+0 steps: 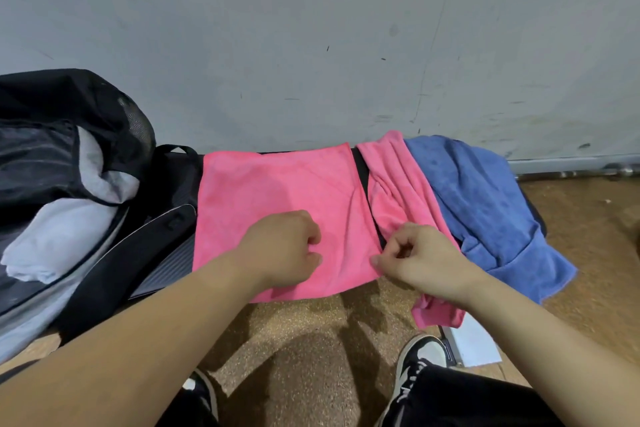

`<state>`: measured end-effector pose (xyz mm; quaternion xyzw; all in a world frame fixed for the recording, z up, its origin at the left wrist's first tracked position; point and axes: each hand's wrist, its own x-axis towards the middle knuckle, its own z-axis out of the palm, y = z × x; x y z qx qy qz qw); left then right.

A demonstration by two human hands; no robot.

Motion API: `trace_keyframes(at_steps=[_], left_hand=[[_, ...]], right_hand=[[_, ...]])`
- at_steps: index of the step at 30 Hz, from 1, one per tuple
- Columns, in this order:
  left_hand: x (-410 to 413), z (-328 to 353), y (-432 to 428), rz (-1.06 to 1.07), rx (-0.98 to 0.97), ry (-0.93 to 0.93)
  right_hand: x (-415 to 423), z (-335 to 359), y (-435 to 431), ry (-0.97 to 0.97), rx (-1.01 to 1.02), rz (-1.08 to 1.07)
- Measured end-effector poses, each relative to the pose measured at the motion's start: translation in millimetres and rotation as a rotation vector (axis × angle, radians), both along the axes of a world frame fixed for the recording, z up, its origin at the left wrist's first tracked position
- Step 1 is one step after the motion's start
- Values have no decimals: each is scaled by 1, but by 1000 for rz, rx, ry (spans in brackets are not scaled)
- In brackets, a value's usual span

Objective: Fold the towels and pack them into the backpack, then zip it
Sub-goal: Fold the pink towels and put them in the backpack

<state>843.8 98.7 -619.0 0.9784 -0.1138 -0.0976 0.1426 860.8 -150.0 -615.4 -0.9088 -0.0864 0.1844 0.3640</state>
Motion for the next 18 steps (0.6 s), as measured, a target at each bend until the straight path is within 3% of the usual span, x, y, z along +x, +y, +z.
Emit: trace_keyframes(at_steps=[3,7,9,13,18], left_hand=[[-2,-3,5,-38,-31,20],[-14,-5,16,-121,-92,30],[-25,-3,24,-139,-126,-8],[-48,-3,57,-37,-35,-154],[-80,-10,108,48,90,-156]], right_hand=[[-3,6,-12,118,-191,10],[-8,8,-11,131,-413,90],[-12,10,-4,-21,-421,123],[-34,4,34,-344,-134,273],[-42,-23,76,-555,-221,490]])
